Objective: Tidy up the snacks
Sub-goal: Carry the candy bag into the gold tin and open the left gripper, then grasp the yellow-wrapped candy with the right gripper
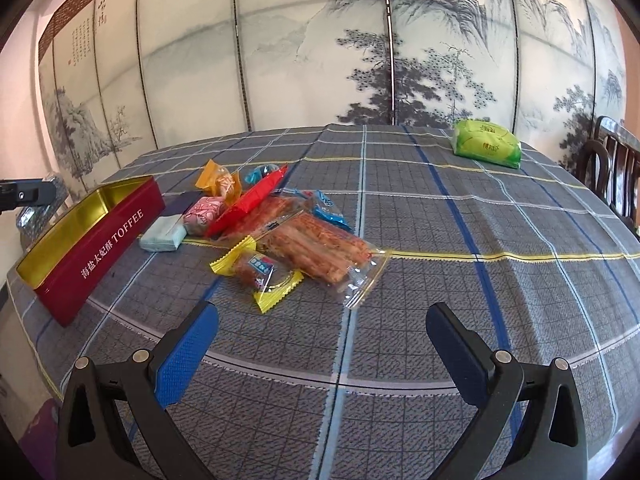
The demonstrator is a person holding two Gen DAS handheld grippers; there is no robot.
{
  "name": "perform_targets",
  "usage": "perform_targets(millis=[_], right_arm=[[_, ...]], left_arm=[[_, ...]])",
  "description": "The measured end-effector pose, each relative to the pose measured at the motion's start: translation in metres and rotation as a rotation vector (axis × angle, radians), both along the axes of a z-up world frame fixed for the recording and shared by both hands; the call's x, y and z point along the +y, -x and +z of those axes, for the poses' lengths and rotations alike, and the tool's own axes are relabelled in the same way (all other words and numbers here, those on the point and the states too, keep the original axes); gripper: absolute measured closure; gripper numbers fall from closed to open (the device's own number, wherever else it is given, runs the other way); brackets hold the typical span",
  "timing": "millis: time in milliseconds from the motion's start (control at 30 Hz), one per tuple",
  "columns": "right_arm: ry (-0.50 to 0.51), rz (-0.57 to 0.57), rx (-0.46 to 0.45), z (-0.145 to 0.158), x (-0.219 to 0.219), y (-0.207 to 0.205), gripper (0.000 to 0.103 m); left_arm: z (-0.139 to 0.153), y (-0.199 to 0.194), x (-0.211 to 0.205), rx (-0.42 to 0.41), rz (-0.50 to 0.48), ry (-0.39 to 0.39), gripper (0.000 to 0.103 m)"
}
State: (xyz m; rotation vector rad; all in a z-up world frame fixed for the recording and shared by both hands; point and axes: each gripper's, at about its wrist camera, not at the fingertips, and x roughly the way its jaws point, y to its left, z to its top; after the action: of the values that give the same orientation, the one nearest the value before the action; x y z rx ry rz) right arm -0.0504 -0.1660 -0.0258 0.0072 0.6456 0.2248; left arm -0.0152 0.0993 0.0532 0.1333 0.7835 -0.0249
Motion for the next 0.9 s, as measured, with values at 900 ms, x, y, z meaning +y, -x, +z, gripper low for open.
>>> perform_targets(millis=[900], right_arm=[[0.091, 0.147, 0.042, 0.002, 0.043, -0.022, 0.000]], left_arm=[[-0.045, -0.105, 0.112, 0.077, 0.184, -0.164, 0.053]])
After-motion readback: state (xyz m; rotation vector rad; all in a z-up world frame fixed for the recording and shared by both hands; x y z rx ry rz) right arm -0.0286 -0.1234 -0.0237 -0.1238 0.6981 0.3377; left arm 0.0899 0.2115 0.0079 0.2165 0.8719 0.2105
